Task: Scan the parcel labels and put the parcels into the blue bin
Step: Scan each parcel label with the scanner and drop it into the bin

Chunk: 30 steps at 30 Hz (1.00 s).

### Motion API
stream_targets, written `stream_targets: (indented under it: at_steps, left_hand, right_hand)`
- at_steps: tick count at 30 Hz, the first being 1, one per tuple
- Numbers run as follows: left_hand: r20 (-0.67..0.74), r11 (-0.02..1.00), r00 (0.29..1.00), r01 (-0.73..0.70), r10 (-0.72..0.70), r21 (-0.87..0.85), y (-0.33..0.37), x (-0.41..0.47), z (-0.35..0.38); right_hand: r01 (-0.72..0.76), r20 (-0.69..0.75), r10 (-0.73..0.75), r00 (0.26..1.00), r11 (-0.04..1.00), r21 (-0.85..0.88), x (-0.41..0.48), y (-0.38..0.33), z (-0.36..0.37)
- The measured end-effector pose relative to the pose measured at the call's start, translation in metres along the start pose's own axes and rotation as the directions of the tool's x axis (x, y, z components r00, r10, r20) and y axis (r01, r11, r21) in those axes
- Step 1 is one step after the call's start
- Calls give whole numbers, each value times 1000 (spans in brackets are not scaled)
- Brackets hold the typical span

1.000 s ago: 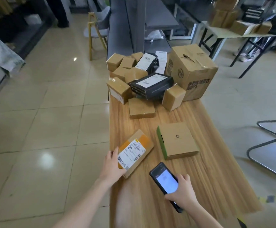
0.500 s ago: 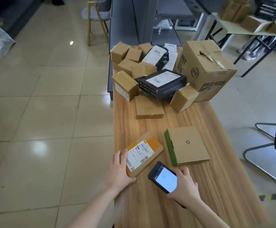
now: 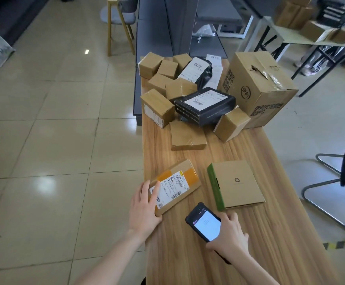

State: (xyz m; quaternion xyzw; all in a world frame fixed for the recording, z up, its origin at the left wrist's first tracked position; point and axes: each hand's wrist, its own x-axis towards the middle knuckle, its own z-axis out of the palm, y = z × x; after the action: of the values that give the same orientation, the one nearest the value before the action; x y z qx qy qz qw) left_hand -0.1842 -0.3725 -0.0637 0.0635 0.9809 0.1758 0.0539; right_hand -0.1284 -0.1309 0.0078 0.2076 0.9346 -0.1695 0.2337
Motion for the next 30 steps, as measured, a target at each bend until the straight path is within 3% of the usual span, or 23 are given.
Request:
stream_targets:
  at_steps: [8, 17, 23, 30]
  left_hand:
    - [-18, 1000, 1000, -14, 14, 0, -5, -1, 5]
    - [-64, 929, 943, 309, -327, -202, -25, -74, -6]
    - [-163, 805, 810, 494, -563, -327, -28, -182, -16]
    - [-197, 566, 534, 733, -823, -377, 10, -360, 1]
  right_hand:
    - [-3, 19, 2, 1000, 1000, 21, -6, 0, 3]
    - [181, 90, -182, 979, 983, 20, -21, -11, 20]
    - [406, 168, -401, 900, 914, 3, -52, -16, 34]
    - [678, 373, -640, 671, 734, 39, -119, -6, 80]
